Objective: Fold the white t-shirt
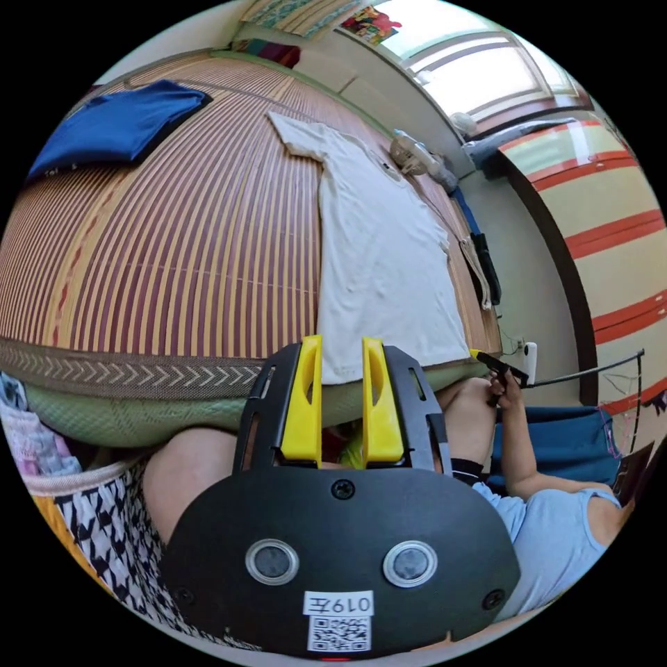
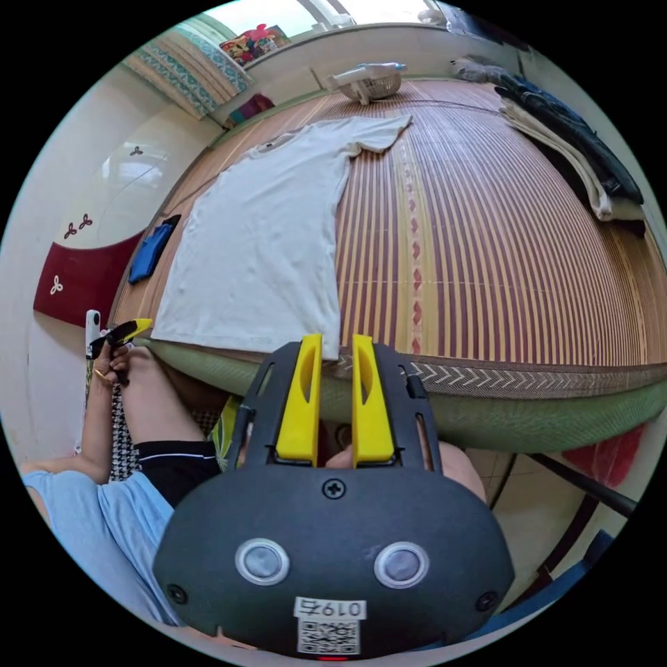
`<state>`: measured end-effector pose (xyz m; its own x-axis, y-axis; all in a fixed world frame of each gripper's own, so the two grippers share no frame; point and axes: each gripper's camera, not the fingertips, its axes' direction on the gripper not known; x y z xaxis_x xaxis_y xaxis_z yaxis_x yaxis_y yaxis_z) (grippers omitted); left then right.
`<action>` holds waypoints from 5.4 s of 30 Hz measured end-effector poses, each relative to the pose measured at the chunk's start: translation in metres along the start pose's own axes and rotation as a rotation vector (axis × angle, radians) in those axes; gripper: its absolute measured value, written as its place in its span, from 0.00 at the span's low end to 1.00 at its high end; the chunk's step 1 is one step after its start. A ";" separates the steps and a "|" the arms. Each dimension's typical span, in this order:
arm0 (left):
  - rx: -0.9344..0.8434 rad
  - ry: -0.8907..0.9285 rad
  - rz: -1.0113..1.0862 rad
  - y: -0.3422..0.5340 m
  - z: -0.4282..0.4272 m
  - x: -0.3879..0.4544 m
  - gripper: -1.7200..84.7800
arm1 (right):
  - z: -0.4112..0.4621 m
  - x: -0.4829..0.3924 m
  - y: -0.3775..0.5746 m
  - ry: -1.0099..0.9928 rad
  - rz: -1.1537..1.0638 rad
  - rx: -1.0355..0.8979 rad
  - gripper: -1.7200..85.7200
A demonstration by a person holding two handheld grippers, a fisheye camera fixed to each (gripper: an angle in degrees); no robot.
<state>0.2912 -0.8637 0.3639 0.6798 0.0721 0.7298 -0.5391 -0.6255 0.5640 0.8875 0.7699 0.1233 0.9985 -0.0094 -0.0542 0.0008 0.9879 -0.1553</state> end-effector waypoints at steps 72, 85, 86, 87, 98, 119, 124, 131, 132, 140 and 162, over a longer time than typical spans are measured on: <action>0.125 -0.030 -0.049 -0.311 0.086 -0.022 0.09 | -0.066 0.005 -0.283 0.222 -0.061 0.073 0.09; 0.079 0.055 -0.122 -0.396 0.123 -0.039 0.10 | -0.051 0.052 -0.318 0.044 0.011 0.236 0.09; 0.081 0.059 -0.127 -0.401 0.125 -0.040 0.10 | -0.047 0.054 -0.323 0.043 0.006 0.233 0.09; 0.083 0.061 -0.129 -0.404 0.126 -0.041 0.10 | -0.045 0.055 -0.325 0.039 0.006 0.233 0.10; 0.100 0.060 -0.143 -0.440 0.135 -0.049 0.05 | -0.021 0.079 -0.345 -0.029 0.045 0.230 0.06; 0.104 -0.015 -0.087 -0.463 0.112 -0.033 0.07 | -0.002 0.055 -0.358 0.203 -0.077 0.183 0.08; 0.245 -0.010 -0.191 -0.454 0.080 -0.052 0.09 | -0.025 0.072 -0.350 0.163 0.031 0.308 0.07; 0.190 -0.046 -0.224 -0.481 0.082 -0.049 0.10 | -0.013 0.086 -0.343 0.142 0.170 0.368 0.05; 0.186 -0.053 -0.221 -0.482 0.083 -0.047 0.10 | -0.011 0.084 -0.343 0.154 0.163 0.367 0.05; 0.152 -0.204 -0.147 -0.474 0.073 -0.023 0.04 | 0.018 0.061 -0.346 0.269 0.090 0.299 0.01; 0.262 -0.287 0.195 -0.351 0.012 0.040 0.03 | 0.031 -0.029 -0.297 0.438 -0.117 0.425 0.01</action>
<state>0.5133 -0.6510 0.1907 0.7081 -0.2630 0.6553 -0.5524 -0.7844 0.2821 0.8601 0.4812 0.2016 0.8750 -0.0952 -0.4747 0.2210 0.9509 0.2165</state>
